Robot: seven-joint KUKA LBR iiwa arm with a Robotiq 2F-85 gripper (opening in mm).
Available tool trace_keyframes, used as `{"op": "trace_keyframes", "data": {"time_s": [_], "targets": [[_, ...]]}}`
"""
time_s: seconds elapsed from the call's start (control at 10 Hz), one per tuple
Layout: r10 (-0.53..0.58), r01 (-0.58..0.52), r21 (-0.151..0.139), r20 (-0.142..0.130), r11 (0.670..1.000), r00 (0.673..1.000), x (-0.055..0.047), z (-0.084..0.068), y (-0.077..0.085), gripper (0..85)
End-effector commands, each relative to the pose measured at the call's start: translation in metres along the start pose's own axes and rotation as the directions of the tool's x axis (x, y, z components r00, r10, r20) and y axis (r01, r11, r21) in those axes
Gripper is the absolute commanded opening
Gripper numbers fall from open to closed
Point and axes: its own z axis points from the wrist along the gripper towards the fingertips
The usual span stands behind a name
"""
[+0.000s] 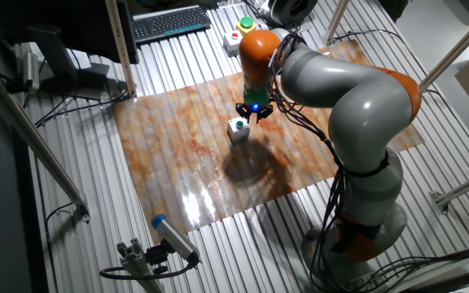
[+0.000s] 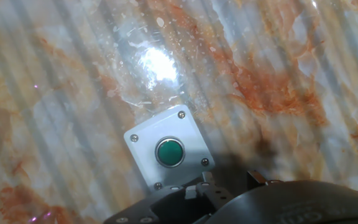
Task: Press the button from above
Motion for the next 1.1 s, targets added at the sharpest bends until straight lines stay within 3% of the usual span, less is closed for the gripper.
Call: {"op": "trace_keyframes", "data": {"time_s": [0.0, 0.3, 1.0], "targets": [[-0.002, 0.002, 0.0, -0.007, 1.0, 1.0, 0.0, 0.0, 0.0001, 34.0], [-0.005, 0.005, -0.008, -0.018, 1.0, 1.0, 0.0, 0.0, 0.0001, 34.0], [-0.004, 0.004, -0.006, -0.008, 1.0, 1.0, -0.0014, 0.0013, 0.0004, 34.0]]}}
